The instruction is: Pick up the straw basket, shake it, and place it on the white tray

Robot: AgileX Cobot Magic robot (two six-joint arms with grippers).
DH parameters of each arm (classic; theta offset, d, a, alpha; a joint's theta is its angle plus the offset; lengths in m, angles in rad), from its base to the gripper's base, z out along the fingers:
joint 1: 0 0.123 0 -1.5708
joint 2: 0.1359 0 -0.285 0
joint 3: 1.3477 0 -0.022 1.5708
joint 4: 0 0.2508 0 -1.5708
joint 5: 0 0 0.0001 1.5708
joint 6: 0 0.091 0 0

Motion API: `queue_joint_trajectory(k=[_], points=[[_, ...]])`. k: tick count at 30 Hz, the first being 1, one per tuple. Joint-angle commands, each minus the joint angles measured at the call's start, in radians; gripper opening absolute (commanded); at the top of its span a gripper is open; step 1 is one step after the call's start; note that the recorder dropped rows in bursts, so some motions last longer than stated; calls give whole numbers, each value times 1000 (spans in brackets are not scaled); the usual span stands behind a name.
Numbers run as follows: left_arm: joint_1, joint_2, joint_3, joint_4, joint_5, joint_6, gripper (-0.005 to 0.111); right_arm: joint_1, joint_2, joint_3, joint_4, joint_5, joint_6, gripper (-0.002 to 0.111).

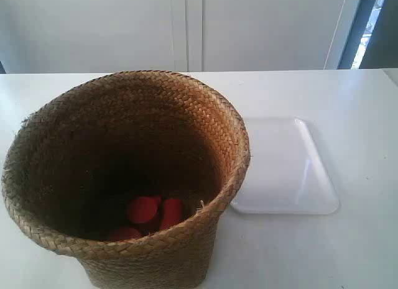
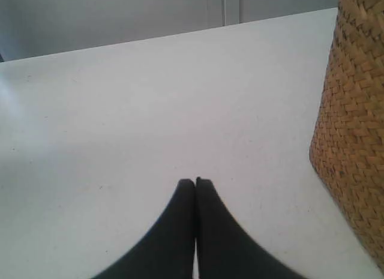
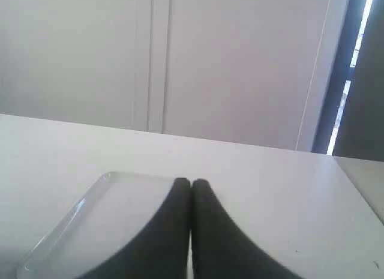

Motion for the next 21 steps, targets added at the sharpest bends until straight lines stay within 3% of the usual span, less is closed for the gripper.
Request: queue_joint_trajectory(k=[1,6,10,13,15,17,21], points=[[4,-5,4,-4,-4,1,0,4,-5,6,-7,-19,-25,0],[4,-5,4,-6,-65,-36,0,4,-5,6,-7,-89,-11,0],[4,-5,4,-206,-102,-393,0,4,-5,6,-5,-259,111,0],[4,-5,4,-218,-161,-422,0,4,-5,6,-5,-303,111,0],[4,-5,4,-325,-184,-527,0,4,-5,6,-2,-363,146,0],[4,-5,4,-436,-186,-685,0,4,-5,6,17,-442,341,0],[4,-5,4,-448,-247,-711,0,4,-5,6,63,-463,721,0]])
